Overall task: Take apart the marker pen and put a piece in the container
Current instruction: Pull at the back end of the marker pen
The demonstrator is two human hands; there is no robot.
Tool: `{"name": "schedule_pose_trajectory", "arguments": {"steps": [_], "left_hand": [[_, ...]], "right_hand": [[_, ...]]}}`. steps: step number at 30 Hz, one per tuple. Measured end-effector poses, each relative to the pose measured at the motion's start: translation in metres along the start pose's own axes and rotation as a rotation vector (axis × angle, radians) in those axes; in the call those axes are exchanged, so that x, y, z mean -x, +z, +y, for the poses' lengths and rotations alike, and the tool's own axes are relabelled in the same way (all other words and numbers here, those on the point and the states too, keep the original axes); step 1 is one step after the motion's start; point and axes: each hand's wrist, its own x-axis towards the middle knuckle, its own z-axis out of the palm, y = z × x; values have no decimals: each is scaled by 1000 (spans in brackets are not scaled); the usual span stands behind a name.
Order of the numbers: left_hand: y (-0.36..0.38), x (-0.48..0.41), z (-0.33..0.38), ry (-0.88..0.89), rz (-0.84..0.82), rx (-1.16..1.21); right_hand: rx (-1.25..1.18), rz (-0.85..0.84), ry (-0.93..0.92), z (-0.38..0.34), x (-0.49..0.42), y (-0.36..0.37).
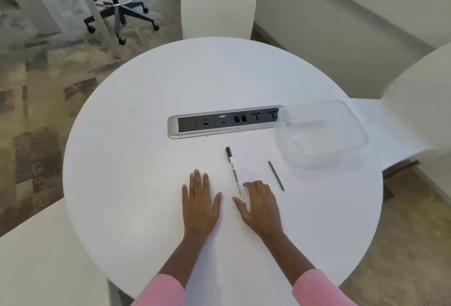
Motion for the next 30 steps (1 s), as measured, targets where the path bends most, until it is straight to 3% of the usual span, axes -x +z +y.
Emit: {"name": "schedule_pose_trajectory", "arguments": {"steps": [3, 8, 11, 15, 18, 21, 24, 30], "left_hand": [[5, -1, -1, 17, 89, 79], [9, -1, 2, -3, 45, 111], [2, 0, 12, -18, 64, 243], [-7, 5, 31, -115, 118, 485], [-17, 5, 44, -287, 39, 778], [-27, 1, 50, -496, -111, 1340], [-32, 4, 53, -571, -213, 1810], [-35, 9, 62, -679, -136, 2102]], "right_hand": [[0, -33, 24, -4, 1, 2], [-108, -138, 161, -1, -1, 5], [-307, -176, 311, 1, -5, -4], [-523, -173, 369, 5, -9, -25], [-657, -169, 373, 11, -8, -41], [-748, -184, 359, 17, -4, -56], [-779, -183, 319, 22, 1, -69], [-781, -50, 251, 25, 7, -84]]}}
